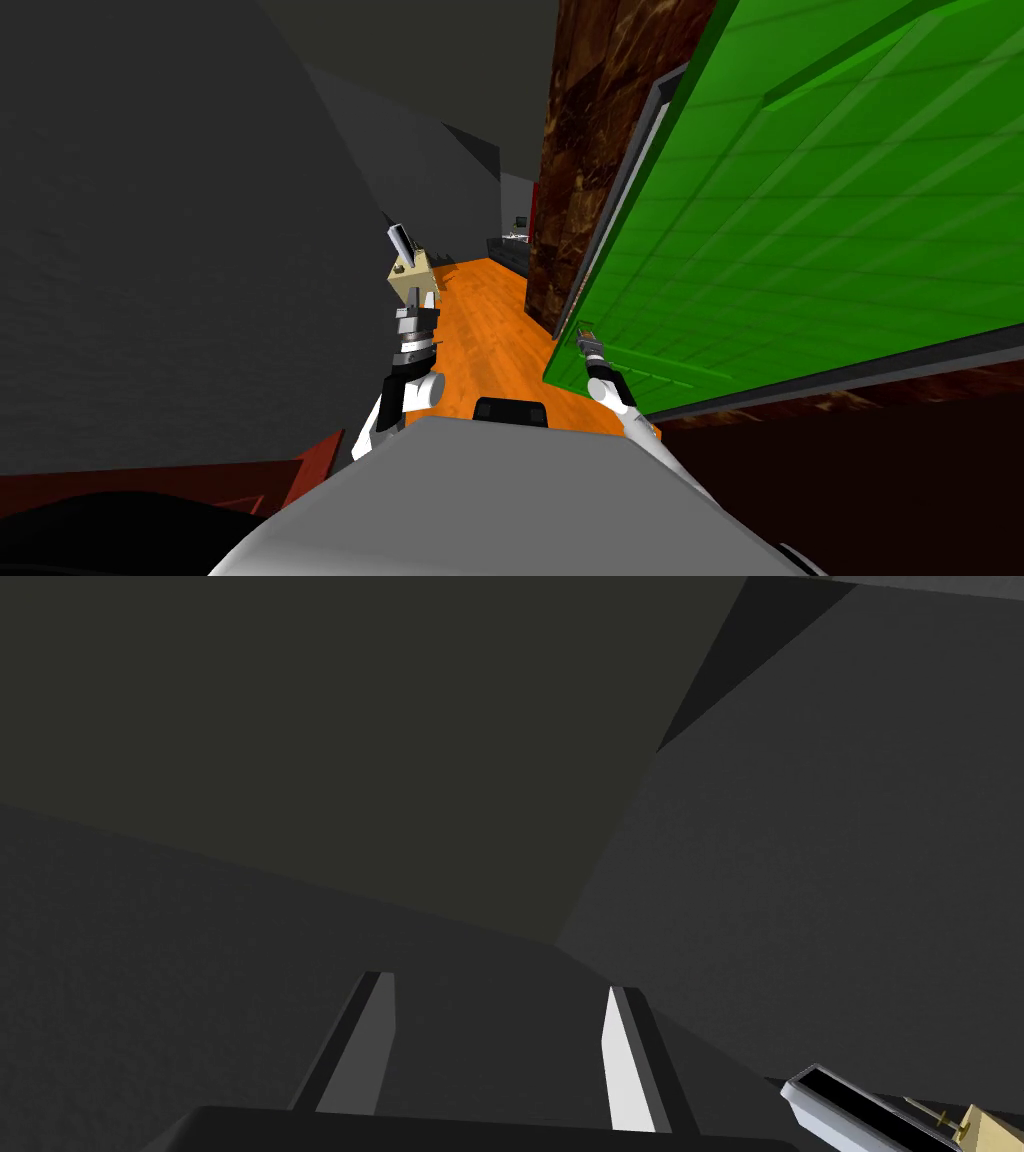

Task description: Pull the door open

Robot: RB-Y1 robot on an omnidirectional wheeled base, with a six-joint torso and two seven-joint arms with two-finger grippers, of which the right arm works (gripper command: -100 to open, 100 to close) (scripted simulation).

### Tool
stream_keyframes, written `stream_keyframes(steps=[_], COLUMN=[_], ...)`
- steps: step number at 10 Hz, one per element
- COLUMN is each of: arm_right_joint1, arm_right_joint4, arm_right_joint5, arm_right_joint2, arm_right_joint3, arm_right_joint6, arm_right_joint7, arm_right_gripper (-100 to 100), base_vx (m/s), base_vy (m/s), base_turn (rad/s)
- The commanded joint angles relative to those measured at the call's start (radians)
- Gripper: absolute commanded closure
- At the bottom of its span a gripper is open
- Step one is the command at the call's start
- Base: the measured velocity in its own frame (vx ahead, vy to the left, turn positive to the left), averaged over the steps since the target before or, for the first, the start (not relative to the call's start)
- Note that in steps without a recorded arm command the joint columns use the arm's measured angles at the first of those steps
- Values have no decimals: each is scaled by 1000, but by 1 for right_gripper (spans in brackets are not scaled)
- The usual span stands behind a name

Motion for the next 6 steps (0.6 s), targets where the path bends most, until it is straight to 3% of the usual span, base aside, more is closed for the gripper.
stream_keyframes(steps=[1,3,4,6], arm_right_joint1=[3,6,37,66], arm_right_joint4=[-7,-8,-33,-61], arm_right_joint5=[-10,-12,6,26], arm_right_joint2=[7,8,-24,-58], arm_right_joint3=[6,4,37,69], arm_right_joint6=[2,3,-19,-45], arm_right_joint7=[16,19,-6,-36], arm_right_gripper=[100,100,100,100], base_vx=[-229,-117,20,61], base_vy=[-62,-68,-65,-71], base_turn=[127,73,-71,-72])
